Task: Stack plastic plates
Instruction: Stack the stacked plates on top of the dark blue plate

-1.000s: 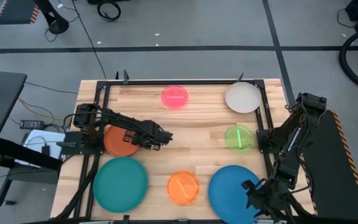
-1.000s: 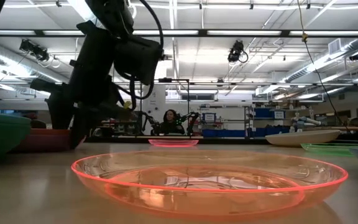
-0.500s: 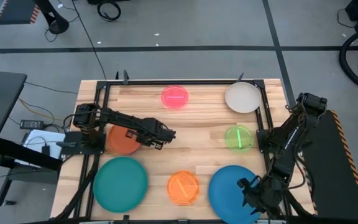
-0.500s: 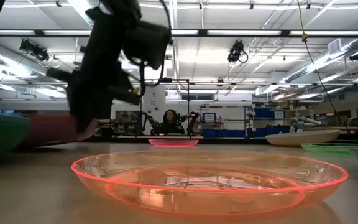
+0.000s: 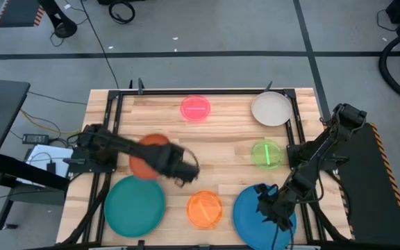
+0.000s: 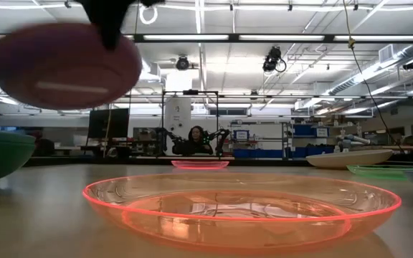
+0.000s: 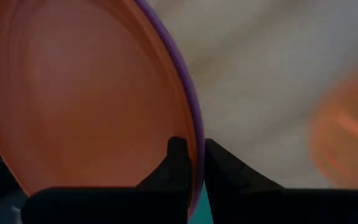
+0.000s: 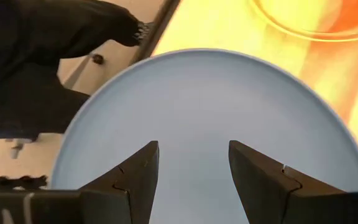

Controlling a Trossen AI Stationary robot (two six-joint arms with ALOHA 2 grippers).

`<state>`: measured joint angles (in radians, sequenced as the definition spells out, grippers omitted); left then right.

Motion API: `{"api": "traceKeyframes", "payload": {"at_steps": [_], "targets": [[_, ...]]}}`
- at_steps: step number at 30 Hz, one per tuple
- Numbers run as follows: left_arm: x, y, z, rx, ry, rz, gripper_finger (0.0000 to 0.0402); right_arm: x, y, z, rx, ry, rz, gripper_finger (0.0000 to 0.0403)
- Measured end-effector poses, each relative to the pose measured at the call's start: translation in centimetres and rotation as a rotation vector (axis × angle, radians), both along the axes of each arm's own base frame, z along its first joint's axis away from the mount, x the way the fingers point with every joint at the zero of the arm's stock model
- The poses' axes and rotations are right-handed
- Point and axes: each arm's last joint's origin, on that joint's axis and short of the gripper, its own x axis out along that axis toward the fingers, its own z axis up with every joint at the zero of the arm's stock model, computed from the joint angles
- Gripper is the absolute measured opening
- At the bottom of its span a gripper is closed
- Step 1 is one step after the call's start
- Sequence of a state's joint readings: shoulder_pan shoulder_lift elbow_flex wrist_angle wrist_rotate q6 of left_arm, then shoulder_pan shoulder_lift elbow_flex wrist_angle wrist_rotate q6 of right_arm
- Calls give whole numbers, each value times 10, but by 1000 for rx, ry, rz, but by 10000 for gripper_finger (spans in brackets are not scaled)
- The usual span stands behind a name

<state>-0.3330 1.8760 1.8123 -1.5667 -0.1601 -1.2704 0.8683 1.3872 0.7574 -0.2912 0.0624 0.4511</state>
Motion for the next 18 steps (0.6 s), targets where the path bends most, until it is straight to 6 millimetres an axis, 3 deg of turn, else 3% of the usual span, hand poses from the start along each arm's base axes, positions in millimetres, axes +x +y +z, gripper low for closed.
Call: {"api": "traceKeyframes", "payload": {"at_steps": [3,9,13,18], "targets": [[-13,-38,10,-81,-27,-11,31,2,-2,0,-7,-8,-27,203],[-52,-102,12,-171,9,51,31,11,-7,2,-24,-61,-80,203],[-64,-127,2,-140,20,94,31,19,-13,4,-34,-114,-133,203],[-58,-146,-30,-69,80,97,31,28,-15,8,-26,-200,-201,203]]}}
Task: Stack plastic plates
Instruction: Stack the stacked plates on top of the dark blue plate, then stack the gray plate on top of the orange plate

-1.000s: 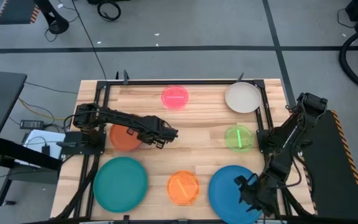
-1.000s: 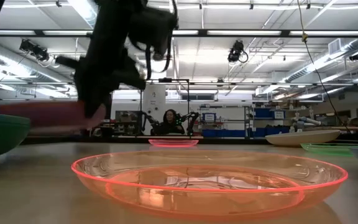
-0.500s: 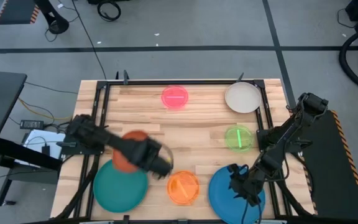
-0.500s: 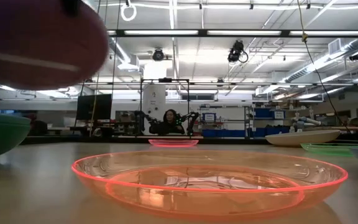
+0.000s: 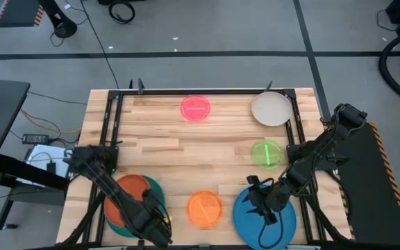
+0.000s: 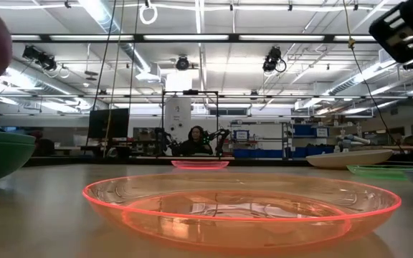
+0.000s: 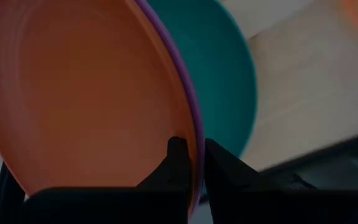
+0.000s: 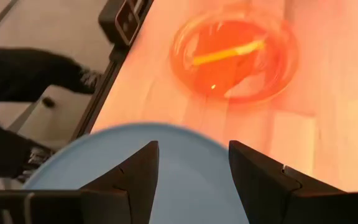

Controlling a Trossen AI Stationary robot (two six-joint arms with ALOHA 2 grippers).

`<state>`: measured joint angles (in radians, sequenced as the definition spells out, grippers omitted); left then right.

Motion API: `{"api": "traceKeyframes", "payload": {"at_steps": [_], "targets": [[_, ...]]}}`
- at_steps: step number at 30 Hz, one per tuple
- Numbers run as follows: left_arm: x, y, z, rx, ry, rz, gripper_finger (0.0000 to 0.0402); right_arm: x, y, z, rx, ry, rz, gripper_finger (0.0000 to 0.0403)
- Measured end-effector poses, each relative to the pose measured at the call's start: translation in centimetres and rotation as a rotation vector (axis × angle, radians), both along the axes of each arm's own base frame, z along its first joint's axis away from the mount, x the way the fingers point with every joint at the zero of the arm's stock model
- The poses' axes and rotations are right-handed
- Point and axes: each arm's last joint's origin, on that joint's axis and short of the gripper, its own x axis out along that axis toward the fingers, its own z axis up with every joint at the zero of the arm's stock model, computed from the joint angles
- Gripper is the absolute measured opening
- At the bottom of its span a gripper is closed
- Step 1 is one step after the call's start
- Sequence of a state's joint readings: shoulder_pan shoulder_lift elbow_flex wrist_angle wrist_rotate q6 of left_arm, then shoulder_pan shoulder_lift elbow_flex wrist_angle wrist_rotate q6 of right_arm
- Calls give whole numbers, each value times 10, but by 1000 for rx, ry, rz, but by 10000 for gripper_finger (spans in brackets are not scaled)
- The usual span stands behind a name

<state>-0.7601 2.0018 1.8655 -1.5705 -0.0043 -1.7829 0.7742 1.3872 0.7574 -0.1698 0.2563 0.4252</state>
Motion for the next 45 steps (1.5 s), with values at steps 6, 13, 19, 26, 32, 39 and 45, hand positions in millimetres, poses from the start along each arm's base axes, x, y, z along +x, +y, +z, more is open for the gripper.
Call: {"api": "traceKeyframes", "payload": {"at_steps": [6,13,19,26,32,39,45], "targets": [[15,-10,-40,44,94,-42,31,3,1,3,10,-50,-31,203],[26,-22,-78,32,155,-112,31,1,3,3,61,-31,-71,203],[31,-24,-90,5,186,-132,32,-2,6,4,80,-24,-72,203],[26,-21,-89,38,243,-109,82,-6,10,3,85,-19,-52,203],[27,-22,-89,28,232,-119,88,-10,14,3,98,-1,-15,203],[33,-30,-58,-64,172,-132,90,-11,15,3,122,23,-2,203],[40,-56,-3,-59,-246,-149,87,-15,12,9,26,131,-35,202]]}}
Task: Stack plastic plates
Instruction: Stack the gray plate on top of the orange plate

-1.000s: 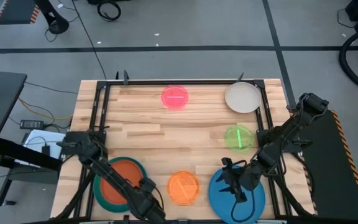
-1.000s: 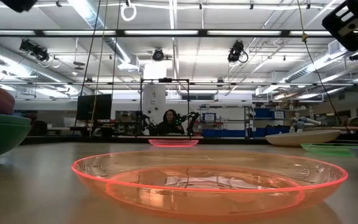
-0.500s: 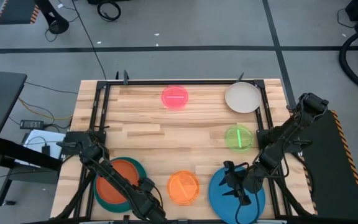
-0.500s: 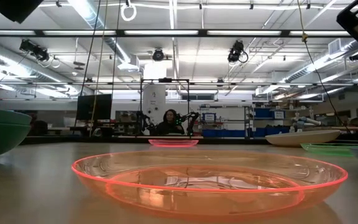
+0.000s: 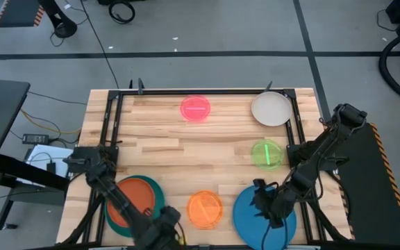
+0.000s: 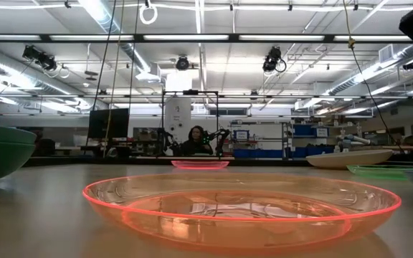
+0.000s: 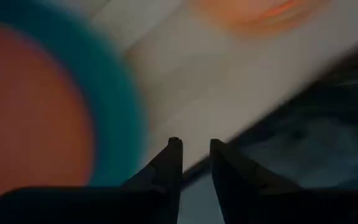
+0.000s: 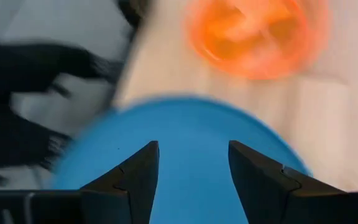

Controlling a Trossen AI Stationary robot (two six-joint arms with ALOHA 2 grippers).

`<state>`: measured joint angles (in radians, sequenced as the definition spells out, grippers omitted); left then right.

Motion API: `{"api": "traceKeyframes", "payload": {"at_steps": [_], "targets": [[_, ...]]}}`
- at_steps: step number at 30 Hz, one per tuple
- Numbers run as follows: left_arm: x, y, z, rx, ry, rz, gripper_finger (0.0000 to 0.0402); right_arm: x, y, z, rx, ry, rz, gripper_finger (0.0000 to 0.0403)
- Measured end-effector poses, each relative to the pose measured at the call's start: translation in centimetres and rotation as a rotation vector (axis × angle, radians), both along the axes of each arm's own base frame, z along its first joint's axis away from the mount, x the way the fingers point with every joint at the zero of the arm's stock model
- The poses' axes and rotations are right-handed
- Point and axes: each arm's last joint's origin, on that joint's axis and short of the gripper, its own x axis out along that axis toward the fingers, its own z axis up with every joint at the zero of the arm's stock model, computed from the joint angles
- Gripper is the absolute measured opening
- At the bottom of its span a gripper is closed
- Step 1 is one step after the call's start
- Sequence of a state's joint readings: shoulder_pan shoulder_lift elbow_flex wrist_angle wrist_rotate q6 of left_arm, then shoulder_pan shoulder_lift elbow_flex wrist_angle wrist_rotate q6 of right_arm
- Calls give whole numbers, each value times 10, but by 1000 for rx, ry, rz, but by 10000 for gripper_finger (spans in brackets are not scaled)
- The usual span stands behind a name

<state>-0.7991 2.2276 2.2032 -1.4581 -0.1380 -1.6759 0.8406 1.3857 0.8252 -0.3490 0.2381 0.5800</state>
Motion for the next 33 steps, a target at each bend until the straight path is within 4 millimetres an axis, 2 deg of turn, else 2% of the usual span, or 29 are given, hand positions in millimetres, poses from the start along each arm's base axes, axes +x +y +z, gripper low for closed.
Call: {"api": "traceKeyframes", "payload": {"at_steps": [3,7,11,14,17,21,24,28,30,33], "targets": [[-1,-21,10,-3,-236,-31,85,-4,-12,22,-183,118,-121,196],[-9,-36,10,79,-401,-61,85,-6,-38,50,-391,215,-292,194],[-14,-42,2,189,-490,-37,91,-1,-73,55,-541,322,-449,193],[-15,-45,0,214,-486,-88,97,7,-105,45,-619,420,-538,193],[-15,-47,-1,245,-497,-138,98,14,-141,27,-665,521,-563,193],[-14,-45,0,318,-563,-122,98,20,-195,-1,-612,609,-670,193],[-12,-42,1,393,-568,-179,98,20,-237,-19,-563,623,-771,192],[-7,-35,2,508,-568,-266,98,11,-286,-29,-504,635,-865,187],[0,-29,2,552,-561,-290,98,6,-304,-31,-501,644,-888,182],[15,-17,3,587,-545,-306,98,0,-323,-38,-398,663,-901,175]]}}
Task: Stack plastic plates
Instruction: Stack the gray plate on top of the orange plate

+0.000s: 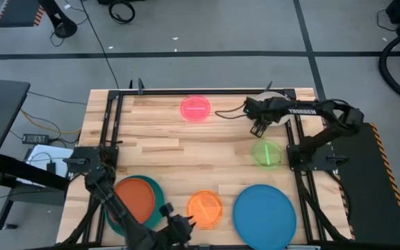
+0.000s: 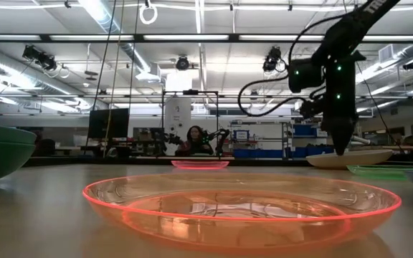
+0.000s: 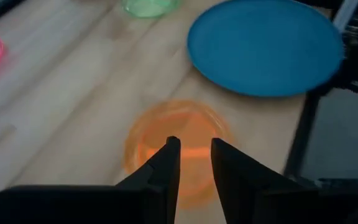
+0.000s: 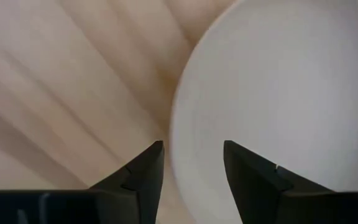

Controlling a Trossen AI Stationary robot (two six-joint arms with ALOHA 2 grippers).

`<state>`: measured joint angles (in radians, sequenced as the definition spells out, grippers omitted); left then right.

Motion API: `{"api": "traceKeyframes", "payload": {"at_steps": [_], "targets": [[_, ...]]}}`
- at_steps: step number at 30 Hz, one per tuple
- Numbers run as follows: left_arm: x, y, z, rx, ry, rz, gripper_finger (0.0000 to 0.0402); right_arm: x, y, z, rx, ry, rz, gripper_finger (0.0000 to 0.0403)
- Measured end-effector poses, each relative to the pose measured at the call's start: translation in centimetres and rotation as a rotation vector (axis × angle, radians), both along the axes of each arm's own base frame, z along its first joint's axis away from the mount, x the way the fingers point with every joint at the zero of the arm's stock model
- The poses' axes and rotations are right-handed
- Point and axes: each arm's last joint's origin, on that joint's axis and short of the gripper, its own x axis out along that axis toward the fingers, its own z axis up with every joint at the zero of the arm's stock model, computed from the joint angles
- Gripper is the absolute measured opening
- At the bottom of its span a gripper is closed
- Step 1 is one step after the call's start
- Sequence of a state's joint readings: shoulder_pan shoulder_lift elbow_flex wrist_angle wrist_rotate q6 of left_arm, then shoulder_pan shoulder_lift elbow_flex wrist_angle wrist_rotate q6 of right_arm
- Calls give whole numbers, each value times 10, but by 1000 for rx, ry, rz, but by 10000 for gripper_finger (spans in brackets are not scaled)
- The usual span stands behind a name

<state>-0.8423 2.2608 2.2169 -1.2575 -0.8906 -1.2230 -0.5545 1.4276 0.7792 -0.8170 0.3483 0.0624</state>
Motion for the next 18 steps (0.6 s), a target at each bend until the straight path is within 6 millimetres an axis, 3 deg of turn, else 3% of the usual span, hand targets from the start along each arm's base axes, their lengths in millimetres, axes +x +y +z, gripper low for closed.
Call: {"api": "traceKeyframes", "payload": {"at_steps": [5,11,14,18], "targets": [[42,24,5,23,-25,-47,98,2,-14,-15,73,-28,-35,167],[85,42,17,-9,-44,-277,98,7,-19,-33,82,26,-52,160],[74,54,20,19,64,-262,95,8,-19,-37,82,44,-74,136],[40,67,26,59,238,-141,84,10,-16,-34,69,20,-82,77]]}}
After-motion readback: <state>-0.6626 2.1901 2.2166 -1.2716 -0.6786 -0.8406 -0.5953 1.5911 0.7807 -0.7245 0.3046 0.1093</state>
